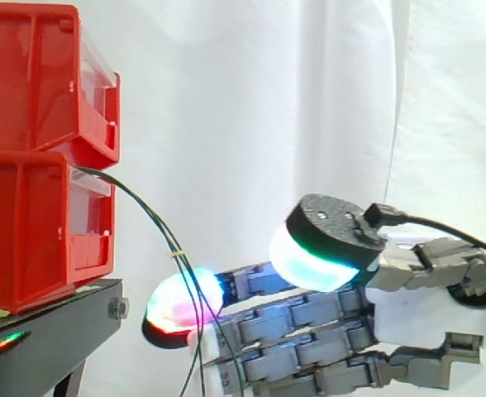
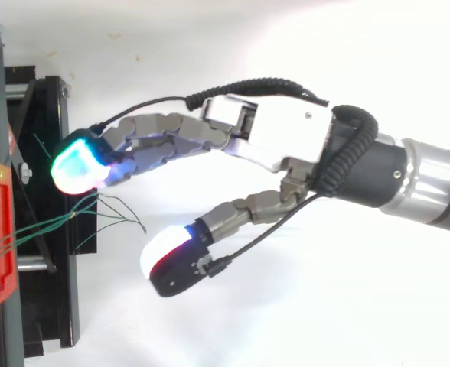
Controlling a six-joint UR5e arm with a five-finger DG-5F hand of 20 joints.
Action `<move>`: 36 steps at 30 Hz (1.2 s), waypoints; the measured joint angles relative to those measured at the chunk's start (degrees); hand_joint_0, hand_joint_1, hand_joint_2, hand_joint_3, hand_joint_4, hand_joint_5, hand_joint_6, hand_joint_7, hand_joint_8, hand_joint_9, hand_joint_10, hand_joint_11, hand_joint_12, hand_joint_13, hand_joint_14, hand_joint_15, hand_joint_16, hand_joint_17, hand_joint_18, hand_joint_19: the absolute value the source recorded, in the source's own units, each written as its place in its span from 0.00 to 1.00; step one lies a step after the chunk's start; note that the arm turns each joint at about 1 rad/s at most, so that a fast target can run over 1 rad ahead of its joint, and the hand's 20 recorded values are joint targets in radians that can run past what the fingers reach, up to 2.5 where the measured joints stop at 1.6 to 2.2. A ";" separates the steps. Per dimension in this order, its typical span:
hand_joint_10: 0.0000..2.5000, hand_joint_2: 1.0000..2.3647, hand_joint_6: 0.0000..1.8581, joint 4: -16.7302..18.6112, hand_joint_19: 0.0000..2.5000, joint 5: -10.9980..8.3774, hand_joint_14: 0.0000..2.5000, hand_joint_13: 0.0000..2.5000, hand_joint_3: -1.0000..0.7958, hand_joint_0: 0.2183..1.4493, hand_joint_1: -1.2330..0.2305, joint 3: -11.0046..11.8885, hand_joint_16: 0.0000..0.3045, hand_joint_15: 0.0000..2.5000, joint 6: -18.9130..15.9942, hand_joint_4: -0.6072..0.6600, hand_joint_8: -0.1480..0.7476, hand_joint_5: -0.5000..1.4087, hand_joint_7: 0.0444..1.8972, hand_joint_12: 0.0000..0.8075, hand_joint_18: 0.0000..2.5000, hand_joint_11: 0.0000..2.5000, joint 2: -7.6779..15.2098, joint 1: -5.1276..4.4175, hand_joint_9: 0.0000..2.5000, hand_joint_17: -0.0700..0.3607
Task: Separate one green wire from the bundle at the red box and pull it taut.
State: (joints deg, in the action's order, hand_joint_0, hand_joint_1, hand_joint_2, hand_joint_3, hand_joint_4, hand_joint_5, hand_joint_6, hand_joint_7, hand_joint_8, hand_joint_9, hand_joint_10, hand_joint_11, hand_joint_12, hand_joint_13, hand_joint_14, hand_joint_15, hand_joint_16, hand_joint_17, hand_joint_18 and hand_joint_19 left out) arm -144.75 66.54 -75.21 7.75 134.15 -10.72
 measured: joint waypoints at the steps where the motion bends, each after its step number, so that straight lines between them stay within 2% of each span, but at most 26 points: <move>1: 0.00 0.00 0.27 -0.05 0.03 0.44 0.00 0.20 0.28 0.24 0.29 0.59 0.14 0.06 -0.02 0.68 0.47 0.16 0.36 0.43 0.12 0.05 0.51 0.04 0.22 0.38; 6: 0.00 0.00 0.27 0.32 0.04 2.48 0.00 0.21 0.28 0.25 0.32 2.34 0.14 0.06 -0.34 0.70 0.47 0.17 0.37 0.42 0.13 0.05 2.88 0.23 0.23 0.38; 15: 0.00 0.00 0.27 0.37 0.07 4.49 0.00 0.25 0.28 0.28 0.39 3.26 0.13 0.08 0.43 0.73 0.48 0.18 0.42 0.42 0.18 0.06 3.38 -0.02 0.26 0.38; 22: 0.00 0.00 0.27 0.39 0.08 4.91 0.00 0.27 0.28 0.29 0.42 3.54 0.14 0.10 1.49 0.73 0.48 0.19 0.44 0.42 0.19 0.07 3.39 -0.11 0.28 0.38; 36: 0.00 0.00 0.27 -1.11 0.09 5.46 0.00 0.28 0.29 0.31 0.41 4.79 0.14 0.11 1.25 0.73 0.48 0.20 0.49 0.42 0.21 0.08 3.26 0.26 0.29 0.38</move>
State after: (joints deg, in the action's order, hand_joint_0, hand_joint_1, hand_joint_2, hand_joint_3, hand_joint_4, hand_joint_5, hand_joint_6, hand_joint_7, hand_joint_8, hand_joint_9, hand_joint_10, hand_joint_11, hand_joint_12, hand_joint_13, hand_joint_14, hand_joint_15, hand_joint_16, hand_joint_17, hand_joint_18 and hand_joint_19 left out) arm -145.86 71.99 -70.42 9.00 137.41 -10.45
